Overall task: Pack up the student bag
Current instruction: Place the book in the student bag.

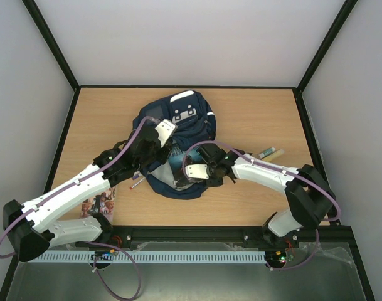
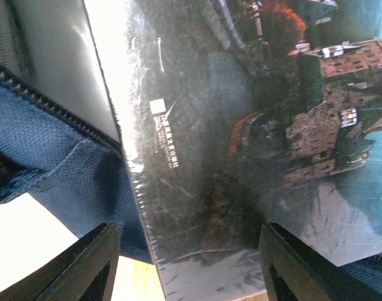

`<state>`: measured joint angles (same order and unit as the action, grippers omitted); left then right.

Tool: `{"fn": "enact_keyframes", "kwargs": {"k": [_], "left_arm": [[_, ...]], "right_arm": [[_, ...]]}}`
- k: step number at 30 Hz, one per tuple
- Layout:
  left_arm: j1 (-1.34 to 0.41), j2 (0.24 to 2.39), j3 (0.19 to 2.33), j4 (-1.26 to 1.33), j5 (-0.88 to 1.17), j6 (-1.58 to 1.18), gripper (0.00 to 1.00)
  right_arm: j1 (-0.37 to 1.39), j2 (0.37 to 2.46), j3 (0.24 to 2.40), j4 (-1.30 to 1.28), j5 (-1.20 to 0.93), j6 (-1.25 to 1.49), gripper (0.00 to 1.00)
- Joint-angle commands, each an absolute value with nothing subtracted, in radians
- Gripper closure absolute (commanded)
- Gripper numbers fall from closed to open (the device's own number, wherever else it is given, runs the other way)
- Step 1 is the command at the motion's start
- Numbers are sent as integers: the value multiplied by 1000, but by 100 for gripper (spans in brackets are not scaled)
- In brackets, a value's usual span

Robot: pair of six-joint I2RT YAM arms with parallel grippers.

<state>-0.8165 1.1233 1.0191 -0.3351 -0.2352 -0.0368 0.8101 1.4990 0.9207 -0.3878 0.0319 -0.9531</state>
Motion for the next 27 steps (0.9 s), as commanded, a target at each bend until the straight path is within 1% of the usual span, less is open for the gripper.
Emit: {"fn": "enact_keyframes", "kwargs": {"k": [1,5,8,11,15,21,27], "left_arm": [[-807,1077,1048,-231,-250,-58,98],[-808,1085,1050,-230,-239,-60,98],[-808,1094,1060,-237,-225,-58,98],[-808,1096,1065,-248,-219,-59,98],[-808,1091,1072,-260,-215,-64,97],[-808,1082,1075,-268,-212,-72,98],[-808,1078,1080,-282,-209,-74,98]], "right_arm": [[833,1517,898,-327,93,-918,39],[857,1528,835,-127,187,-891,41],[857,1563,835,-8,225,-848,43],[857,1614,892,39,246,-798,47],[857,1677,958,106,288,-767,49],[857,1785,1022,210,370,-730,49],[856,1852,1015,399,482,-710,49]]}}
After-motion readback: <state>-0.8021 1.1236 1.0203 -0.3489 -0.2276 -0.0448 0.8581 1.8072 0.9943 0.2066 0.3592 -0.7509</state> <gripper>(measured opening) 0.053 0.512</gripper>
